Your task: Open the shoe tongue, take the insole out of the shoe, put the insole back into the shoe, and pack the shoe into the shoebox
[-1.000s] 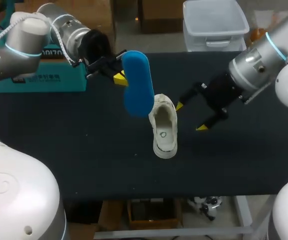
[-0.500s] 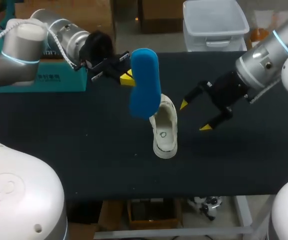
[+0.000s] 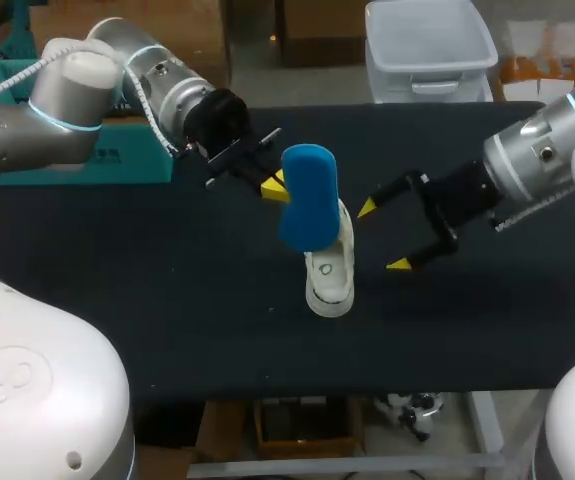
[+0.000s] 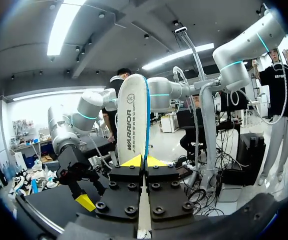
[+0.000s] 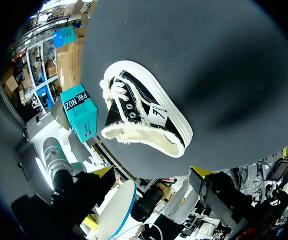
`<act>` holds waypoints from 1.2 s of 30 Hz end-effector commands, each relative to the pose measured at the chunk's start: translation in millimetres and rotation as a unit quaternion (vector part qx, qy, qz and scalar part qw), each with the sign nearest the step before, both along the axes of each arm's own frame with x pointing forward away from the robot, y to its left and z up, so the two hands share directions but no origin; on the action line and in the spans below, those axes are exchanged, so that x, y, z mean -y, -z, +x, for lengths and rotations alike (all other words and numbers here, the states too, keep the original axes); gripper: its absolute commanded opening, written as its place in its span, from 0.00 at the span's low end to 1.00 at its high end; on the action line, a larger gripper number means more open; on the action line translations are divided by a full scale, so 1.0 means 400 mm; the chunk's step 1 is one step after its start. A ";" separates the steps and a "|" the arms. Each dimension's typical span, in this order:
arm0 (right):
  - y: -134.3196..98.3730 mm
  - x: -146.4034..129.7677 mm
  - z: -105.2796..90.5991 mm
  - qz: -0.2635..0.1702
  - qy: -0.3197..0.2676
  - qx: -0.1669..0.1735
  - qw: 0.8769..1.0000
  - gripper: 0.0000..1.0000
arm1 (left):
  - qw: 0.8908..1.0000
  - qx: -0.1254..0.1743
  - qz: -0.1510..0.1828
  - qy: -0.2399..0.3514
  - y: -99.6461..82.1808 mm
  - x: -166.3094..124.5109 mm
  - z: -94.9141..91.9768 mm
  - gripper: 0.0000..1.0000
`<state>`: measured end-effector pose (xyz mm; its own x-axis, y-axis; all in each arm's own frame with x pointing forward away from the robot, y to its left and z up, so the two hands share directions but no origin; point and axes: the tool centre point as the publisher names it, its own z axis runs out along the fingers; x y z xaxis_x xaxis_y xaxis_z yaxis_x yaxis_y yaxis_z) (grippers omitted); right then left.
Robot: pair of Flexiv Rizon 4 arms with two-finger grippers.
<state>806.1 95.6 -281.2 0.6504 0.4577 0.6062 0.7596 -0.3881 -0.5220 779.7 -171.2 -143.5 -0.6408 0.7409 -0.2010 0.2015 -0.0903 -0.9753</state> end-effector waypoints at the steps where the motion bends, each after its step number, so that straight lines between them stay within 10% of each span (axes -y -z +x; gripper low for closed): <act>1: 0.025 -0.003 -0.021 0.043 0.031 -0.003 0.999 1.00 | 1.000 0.017 -0.001 0.014 0.019 0.013 0.011 0.00; 20: 0.061 -0.051 -0.023 0.134 0.058 -0.049 0.988 0.99 | 0.986 0.157 -0.038 0.043 0.149 0.035 -0.023 0.00; 26: 0.065 -0.062 -0.013 0.149 0.060 -0.051 0.986 0.82 | 0.984 0.167 -0.043 0.043 0.163 0.035 -0.027 0.00; 27: 0.071 -0.069 -0.005 0.156 0.064 -0.058 0.984 0.50 | 0.982 0.176 -0.050 0.040 0.178 0.035 -0.029 0.00; 36: 0.069 -0.090 0.005 0.188 0.063 -0.053 0.979 0.47 | 0.976 0.209 -0.055 0.012 0.197 0.037 -0.027 0.00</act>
